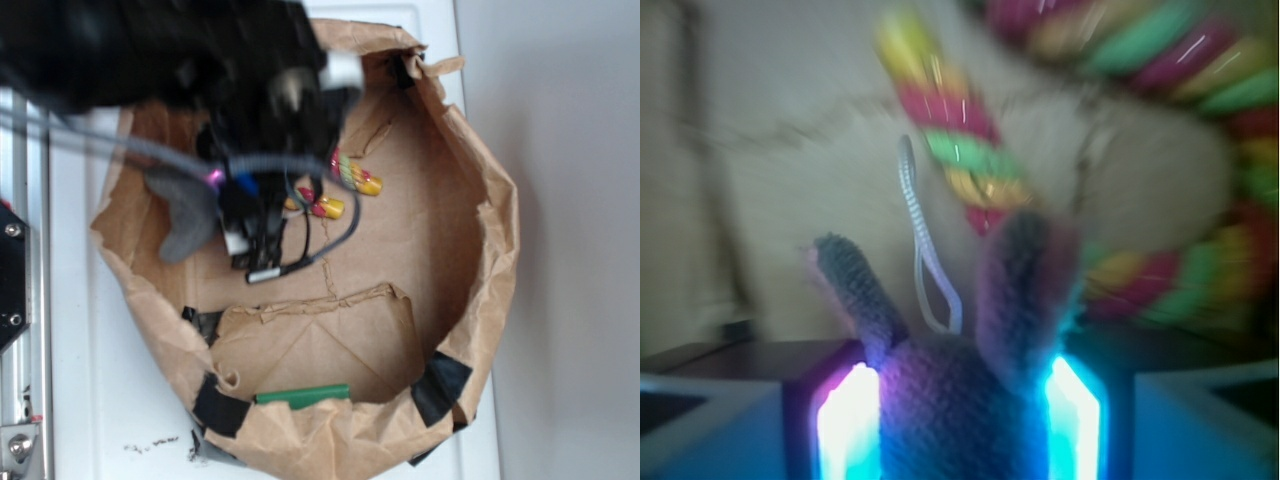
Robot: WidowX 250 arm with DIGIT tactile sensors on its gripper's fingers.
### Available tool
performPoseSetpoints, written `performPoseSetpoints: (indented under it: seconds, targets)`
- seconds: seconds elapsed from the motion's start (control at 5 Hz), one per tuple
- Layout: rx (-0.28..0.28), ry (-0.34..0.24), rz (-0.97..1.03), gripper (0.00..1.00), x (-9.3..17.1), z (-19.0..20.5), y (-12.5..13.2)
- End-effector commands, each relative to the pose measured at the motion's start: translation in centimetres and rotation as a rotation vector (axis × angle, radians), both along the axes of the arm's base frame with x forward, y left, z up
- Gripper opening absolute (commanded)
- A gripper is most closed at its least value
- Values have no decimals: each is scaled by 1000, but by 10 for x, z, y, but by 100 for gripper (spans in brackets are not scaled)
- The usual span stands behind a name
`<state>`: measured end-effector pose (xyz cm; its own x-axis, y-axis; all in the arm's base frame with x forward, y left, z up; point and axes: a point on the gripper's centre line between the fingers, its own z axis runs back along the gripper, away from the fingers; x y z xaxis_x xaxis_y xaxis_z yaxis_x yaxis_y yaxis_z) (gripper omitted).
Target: Grab the gray animal.
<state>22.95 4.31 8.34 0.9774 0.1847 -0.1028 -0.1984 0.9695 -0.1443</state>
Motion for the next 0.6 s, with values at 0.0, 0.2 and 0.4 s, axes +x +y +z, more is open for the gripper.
performPoseSetpoints:
  seconds: [0.0,0.2,0.4]
  targets:
    - [-28,-120,4,0,2,54,13]
    - [-36,-161,7,0,-2,52,13]
    - [104,-196,-48,100,-1,46,9]
